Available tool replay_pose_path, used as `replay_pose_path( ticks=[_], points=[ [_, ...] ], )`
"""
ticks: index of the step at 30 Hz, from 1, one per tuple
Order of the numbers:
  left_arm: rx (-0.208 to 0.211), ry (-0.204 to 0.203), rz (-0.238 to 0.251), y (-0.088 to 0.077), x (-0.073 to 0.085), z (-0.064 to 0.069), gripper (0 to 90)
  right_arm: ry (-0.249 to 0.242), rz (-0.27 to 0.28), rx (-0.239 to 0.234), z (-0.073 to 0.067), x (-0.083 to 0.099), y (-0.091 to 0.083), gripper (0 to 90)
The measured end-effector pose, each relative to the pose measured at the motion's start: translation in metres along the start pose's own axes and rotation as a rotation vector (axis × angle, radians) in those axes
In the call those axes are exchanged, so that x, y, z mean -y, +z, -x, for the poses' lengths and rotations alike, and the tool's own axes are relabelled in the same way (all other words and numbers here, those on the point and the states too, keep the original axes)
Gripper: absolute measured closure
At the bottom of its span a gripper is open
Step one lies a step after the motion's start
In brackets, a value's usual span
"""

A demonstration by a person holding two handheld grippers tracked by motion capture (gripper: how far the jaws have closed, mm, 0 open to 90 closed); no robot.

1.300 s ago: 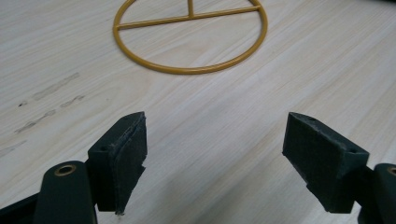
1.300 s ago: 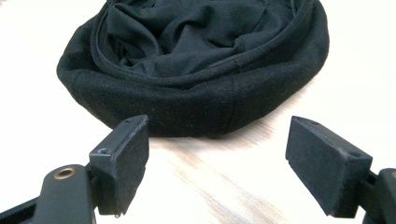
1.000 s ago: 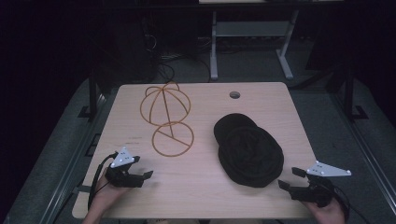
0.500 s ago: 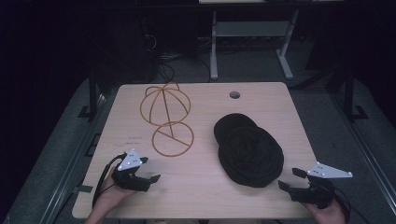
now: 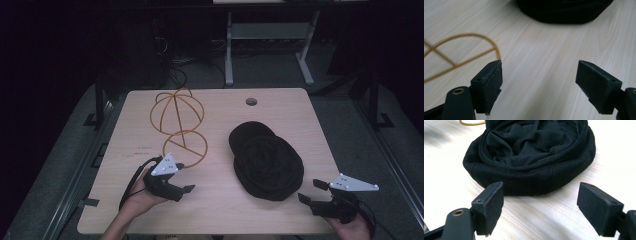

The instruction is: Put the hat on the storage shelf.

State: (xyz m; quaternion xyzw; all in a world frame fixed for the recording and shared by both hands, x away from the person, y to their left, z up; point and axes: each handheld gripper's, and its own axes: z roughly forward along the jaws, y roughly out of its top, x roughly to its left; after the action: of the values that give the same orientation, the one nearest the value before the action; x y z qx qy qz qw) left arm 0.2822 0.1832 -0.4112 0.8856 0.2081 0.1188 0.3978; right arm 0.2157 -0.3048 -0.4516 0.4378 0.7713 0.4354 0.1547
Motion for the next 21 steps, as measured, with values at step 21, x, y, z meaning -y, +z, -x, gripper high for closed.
replay_pose_path(
  ticks=[21],
  points=[
    [0.101,0.156,-0.016,0.051,-0.062,0.02,24.8,0.001,-0.008,-0.012,0.001,0.0,0.003,20.8]
  ],
)
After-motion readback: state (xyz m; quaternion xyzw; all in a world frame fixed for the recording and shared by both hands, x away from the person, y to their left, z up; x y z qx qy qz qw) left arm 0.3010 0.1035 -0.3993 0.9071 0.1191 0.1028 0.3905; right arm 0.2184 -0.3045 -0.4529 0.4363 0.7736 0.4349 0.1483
